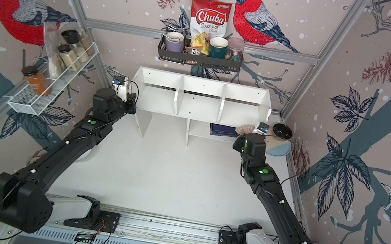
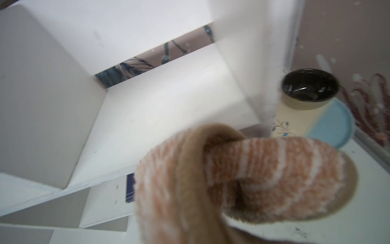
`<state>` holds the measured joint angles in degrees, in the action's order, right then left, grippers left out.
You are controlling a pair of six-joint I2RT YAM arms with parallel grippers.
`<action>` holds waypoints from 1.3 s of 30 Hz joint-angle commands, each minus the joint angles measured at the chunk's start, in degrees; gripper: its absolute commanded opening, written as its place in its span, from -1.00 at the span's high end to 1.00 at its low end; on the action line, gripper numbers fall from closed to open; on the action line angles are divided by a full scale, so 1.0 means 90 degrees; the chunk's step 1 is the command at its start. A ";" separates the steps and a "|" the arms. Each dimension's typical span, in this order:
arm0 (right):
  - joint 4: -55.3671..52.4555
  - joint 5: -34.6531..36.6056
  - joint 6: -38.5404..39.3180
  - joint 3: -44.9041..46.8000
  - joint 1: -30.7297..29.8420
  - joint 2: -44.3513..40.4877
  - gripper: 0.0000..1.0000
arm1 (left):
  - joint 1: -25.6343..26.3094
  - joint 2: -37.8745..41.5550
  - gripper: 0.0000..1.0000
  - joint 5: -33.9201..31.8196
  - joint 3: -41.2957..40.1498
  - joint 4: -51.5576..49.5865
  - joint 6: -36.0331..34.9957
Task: Wipe the bookshelf clean with a cloth
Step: Wipe the dust from the shelf.
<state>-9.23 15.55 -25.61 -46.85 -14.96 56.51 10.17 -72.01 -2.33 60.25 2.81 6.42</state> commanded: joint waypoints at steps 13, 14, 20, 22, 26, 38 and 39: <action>0.1078 -0.1533 -0.0548 0.1482 0.1498 0.1573 1.00 | -0.0017 0.0003 1.00 0.0453 0.0018 0.0127 0.0819; 0.1124 -0.1483 -0.0487 0.1486 0.1365 0.1606 1.00 | -0.0017 -0.0006 1.00 0.0458 0.0024 0.0127 0.0820; 0.0820 -0.1032 -0.0163 0.0984 0.0739 0.1127 1.00 | -0.0017 -0.0017 1.00 0.0453 0.0024 0.0118 0.0796; 0.0646 -0.0963 -0.0136 0.0740 0.0694 0.0803 1.00 | -0.0017 -0.0017 1.00 0.0443 0.0024 0.0115 0.0801; 0.0343 -0.0934 0.0033 0.0285 0.0521 0.0264 1.00 | -0.0017 -0.0007 1.00 0.0435 0.0024 0.0105 0.0790; -0.1031 -0.1896 -0.0021 -0.2804 -0.0213 0.1183 1.00 | -0.0017 -0.0015 1.00 0.0440 0.0033 0.0111 0.0802; -0.1244 -0.2052 -0.0156 -0.3091 -0.0152 0.1529 1.00 | -0.0017 -0.0008 1.00 0.0425 0.0032 0.0098 0.0801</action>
<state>-14.81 0.19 -24.01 -69.91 -17.12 65.47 10.17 -72.03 -2.39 60.27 2.87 6.42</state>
